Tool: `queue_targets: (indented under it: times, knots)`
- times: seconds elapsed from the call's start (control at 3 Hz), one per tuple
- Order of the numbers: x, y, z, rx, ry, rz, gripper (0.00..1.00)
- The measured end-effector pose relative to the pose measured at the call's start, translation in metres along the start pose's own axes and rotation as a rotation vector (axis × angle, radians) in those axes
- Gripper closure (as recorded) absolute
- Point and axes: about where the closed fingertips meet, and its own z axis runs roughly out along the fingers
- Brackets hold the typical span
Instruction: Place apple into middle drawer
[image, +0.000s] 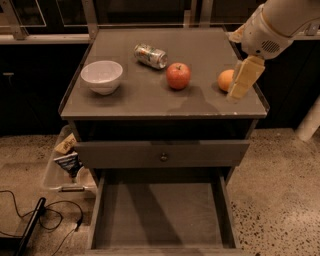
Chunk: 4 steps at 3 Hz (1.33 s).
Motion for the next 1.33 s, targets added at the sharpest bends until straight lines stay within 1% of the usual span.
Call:
queue_targets:
  times: [0.33, 0.67, 1.0, 1.33]
  knots:
    - [-0.016, -0.027, 0.031, -0.004, -0.103, 0.025, 0.0]
    - [-0.028, -0.05, 0.051, -0.031, -0.227, 0.065, 0.0]
    - [-0.039, -0.062, 0.067, -0.058, -0.342, 0.108, 0.0]
    - [-0.051, -0.067, 0.093, -0.086, -0.419, 0.144, 0.0]
